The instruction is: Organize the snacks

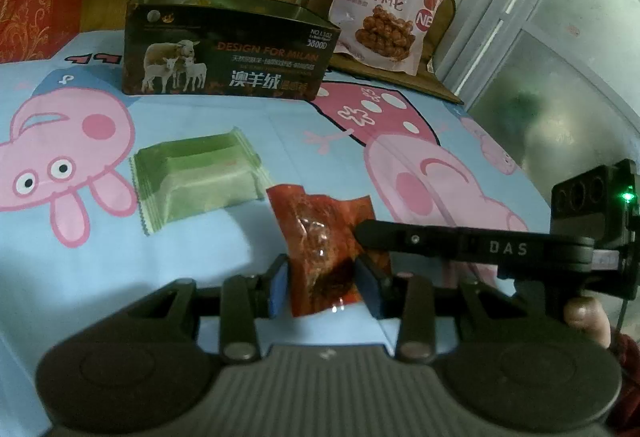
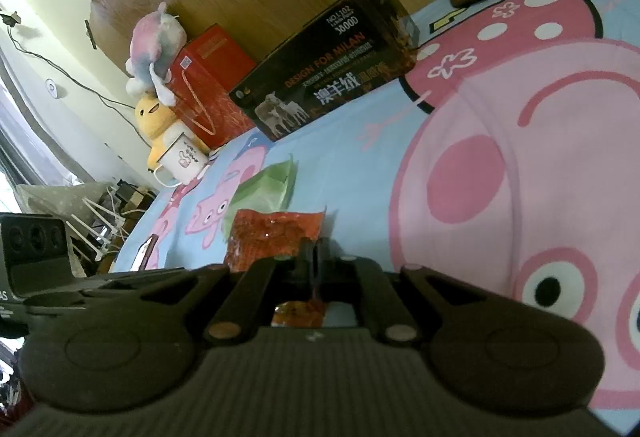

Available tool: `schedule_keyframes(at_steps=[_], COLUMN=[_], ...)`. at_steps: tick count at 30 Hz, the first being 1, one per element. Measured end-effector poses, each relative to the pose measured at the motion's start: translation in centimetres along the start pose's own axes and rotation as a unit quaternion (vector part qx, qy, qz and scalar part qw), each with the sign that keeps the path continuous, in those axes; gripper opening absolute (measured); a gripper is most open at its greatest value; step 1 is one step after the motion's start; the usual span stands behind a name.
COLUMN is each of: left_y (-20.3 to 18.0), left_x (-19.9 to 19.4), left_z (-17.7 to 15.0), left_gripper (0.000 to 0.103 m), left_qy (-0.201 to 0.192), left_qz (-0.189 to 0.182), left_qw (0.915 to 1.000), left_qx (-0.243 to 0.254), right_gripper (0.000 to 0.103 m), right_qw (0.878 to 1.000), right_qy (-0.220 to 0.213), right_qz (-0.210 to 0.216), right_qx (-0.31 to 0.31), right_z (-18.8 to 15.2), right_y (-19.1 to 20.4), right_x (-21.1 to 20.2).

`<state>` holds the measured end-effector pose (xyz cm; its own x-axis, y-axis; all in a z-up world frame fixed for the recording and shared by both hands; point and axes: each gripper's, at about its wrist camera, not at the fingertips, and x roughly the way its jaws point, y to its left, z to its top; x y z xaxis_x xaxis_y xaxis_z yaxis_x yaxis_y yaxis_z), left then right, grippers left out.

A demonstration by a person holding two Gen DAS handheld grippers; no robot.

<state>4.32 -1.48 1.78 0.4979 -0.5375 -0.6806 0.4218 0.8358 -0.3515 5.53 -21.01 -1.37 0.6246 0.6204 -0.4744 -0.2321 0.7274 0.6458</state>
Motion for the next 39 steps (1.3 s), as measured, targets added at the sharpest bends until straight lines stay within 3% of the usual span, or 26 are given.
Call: schedule_keyframes(at_steps=[21, 26, 39], left_y=[0.2, 0.7, 2.9], left_x=[-0.2, -0.4, -1.4], left_z=[-0.1, -0.3, -1.4], left_gripper=[0.036, 0.036, 0.04], left_qy=[-0.004, -0.011, -0.031], left_qz=[-0.004, -0.013, -0.05], left_qw=[1.0, 0.9997, 0.9964], left_qx=[-0.004, -0.015, -0.062], right_gripper=[0.005, 0.005, 0.005], right_qw=[1.0, 0.999, 0.999], right_qy=[-0.001, -0.003, 0.009], right_qz=[-0.013, -0.031, -0.019], right_qx=[-0.011, -0.044, -0.035], right_z=[-0.1, -0.5, -0.7], right_y=[0.5, 1.3, 1.5], right_x=[-0.2, -0.4, -0.1])
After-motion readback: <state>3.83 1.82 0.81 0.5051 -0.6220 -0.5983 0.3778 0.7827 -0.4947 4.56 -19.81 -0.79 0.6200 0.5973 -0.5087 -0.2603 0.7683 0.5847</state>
